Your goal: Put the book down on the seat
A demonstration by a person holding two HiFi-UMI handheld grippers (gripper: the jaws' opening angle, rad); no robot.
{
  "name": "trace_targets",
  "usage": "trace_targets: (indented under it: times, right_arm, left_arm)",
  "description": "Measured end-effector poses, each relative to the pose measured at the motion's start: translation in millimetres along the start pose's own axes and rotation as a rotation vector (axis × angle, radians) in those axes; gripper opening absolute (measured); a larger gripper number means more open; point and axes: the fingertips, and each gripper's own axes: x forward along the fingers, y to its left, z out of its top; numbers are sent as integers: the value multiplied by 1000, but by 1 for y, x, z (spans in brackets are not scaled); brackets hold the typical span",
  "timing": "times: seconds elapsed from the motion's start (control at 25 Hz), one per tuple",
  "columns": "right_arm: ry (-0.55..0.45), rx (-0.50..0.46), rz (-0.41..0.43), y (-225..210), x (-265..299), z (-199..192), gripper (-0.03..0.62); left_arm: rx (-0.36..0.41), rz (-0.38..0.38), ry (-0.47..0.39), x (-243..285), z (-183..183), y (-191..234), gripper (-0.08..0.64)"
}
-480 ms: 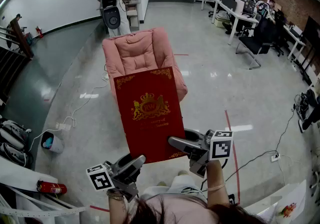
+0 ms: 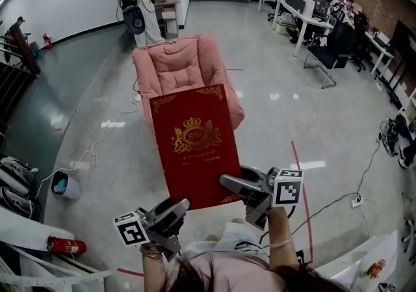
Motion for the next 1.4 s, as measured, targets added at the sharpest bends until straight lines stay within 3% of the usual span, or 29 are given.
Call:
trace_targets:
  times: [0.68,1.4]
  right_arm:
    - [-15,44,-14,-37,11,5,278]
    - [-15,84,0,-136,29,109,278]
  left_arm:
    - [-24,14,7,13,11,33,258]
    - [-39,53,32,124,77,90,258]
